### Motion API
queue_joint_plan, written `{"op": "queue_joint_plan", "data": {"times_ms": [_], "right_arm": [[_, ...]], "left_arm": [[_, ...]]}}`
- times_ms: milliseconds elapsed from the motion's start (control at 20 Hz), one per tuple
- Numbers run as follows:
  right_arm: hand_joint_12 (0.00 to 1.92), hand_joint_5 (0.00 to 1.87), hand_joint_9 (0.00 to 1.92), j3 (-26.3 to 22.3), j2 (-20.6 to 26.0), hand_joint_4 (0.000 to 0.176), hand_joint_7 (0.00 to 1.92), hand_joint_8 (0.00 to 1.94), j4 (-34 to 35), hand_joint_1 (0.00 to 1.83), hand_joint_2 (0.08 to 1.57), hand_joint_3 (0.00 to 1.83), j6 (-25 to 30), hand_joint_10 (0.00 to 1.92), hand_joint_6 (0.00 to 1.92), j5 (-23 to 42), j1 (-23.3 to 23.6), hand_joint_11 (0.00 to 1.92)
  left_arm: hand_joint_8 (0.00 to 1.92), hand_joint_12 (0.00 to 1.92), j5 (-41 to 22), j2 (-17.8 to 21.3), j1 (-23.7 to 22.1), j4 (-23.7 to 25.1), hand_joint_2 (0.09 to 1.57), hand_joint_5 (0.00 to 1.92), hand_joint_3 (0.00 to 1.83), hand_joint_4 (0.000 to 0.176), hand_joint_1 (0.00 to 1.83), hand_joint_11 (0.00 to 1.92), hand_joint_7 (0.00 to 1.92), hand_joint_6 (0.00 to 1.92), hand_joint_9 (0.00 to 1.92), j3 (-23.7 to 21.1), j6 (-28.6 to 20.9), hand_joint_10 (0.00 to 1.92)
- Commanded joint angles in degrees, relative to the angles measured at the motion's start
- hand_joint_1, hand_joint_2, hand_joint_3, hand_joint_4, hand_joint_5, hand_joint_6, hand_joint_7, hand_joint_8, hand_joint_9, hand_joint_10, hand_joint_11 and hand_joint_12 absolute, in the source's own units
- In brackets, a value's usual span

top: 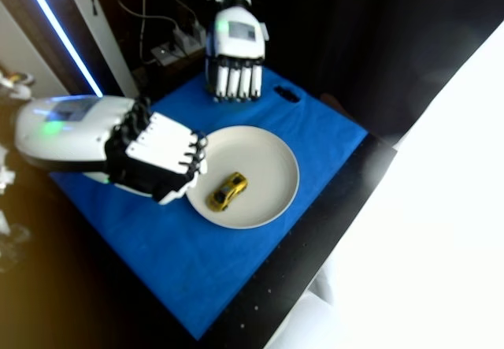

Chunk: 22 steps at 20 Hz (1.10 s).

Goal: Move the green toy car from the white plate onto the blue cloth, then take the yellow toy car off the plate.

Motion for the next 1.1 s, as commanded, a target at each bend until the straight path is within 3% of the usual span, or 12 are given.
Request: {"op": "queue_joint_plan", "data": {"times_ms": [0,100,150,200,350,400,450,550,700,850,900,1050], "right_arm": [[1.92,0.54,0.47,0.0,0.0,0.0,0.58,1.16,0.3,1.23,1.12,0.0,-0.3,1.54,0.87,6.7,0.6,0.38],[1.92,0.55,0.55,0.0,0.0,0.0,0.62,1.21,0.3,1.22,1.1,0.0,-0.3,1.58,0.88,6.7,0.6,0.54],[1.92,0.55,0.55,0.0,0.0,0.0,0.62,1.21,0.3,1.22,1.1,0.0,-0.3,1.58,0.88,6.7,0.6,0.54],[1.92,0.52,0.48,0.0,0.0,0.0,0.55,1.23,0.3,1.15,1.13,0.0,-0.3,1.57,0.92,6.7,0.6,0.45],[1.92,0.52,0.46,0.0,0.0,0.0,0.55,1.17,0.4,1.08,1.14,0.0,-0.3,1.5,0.94,6.8,0.6,0.39],[1.92,0.52,0.46,0.0,0.0,0.0,0.55,1.17,0.4,1.08,1.14,0.0,-0.3,1.5,0.94,6.8,0.6,0.39],[1.92,0.53,0.49,0.0,-0.1,0.0,0.57,1.14,0.5,1.08,1.14,0.0,-0.3,1.47,0.96,6.8,0.6,0.44],[1.88,0.52,0.49,0.2,-0.1,0.0,0.58,1.05,0.6,0.98,1.14,0.0,-0.3,1.38,0.84,6.8,0.6,0.39],[1.75,0.56,0.5,1.3,-0.6,0.0,0.61,0.78,1.4,0.93,1.1,0.0,-0.3,1.12,0.68,6.8,0.6,0.31],[1.73,0.62,0.55,3.1,-2.9,0.0,0.64,0.67,2.5,0.91,1.06,0.0,-0.3,1.1,0.56,6.5,0.7,0.42],[1.68,0.63,0.58,4.0,-3.8,0.0,0.67,0.47,3.2,0.9,1.04,0.0,-0.3,0.97,0.37,6.3,1.0,0.42],[1.71,0.7,0.61,6.7,-6.7,0.0,0.77,0.25,5.8,0.82,1.02,0.0,-0.3,0.95,0.21,5.2,1.0,0.42]], "left_arm": [[0.62,1.57,-6.2,-0.2,-0.2,-0.3,1.11,0.52,0.0,0.0,0.9,0.01,0.42,0.62,0.23,0.2,-0.2,1.07],[0.29,1.35,-7.2,-0.2,0.2,-1.8,1.07,0.46,0.0,0.084,0.83,0.0,0.35,0.28,0.11,0.4,-0.2,0.84],[0.29,1.35,-7.7,-0.1,0.5,-2.3,1.07,0.46,0.0,0.084,0.83,0.0,0.35,0.28,0.11,0.4,-0.2,0.84],[0.09,1.2,-8.5,0.0,0.9,-3.0,1.06,0.39,0.0,0.145,0.73,0.0,0.26,0.09,0.0,0.5,-0.2,0.72],[0.02,1.27,-12.6,1.0,2.6,-5.9,0.99,0.38,0.0,0.172,0.66,0.0,0.28,0.02,0.02,0.2,-0.2,0.66],[0.02,1.27,-15.1,1.7,3.7,-7.5,0.99,0.38,0.0,0.172,0.66,0.0,0.28,0.02,0.02,-0.2,-0.2,0.66],[0.01,1.29,-16.8,2.2,4.5,-8.7,0.99,0.43,0.0,0.149,0.62,0.0,0.32,0.01,0.09,-0.3,-0.1,0.56],[0.01,1.23,-22.7,3.1,6.9,-13.3,1.1,0.52,0.0,0.073,0.4,0.0,0.45,0.0,0.28,-0.9,1.3,0.33],[0.02,1.28,-28.8,3.3,7.8,-17.9,1.18,0.59,0.0,0.076,0.31,0.0,0.52,0.01,0.28,-1.8,5.9,0.43],[0.01,1.28,-32.4,3.1,7.8,-20.3,1.19,0.62,0.0,0.074,0.28,0.0,0.52,0.01,0.25,-2.4,9.5,0.49],[0.03,1.4,-33.1,2.9,7.8,-20.8,1.2,0.66,0.0,0.086,0.29,0.0,0.57,0.01,0.2,-2.4,9.7,0.74],[0.06,1.55,-34.0,1.6,7.8,-21.4,1.2,0.7,0.0,0.084,0.31,0.0,0.63,0.02,0.21,-2.2,9.7,0.89]]}}
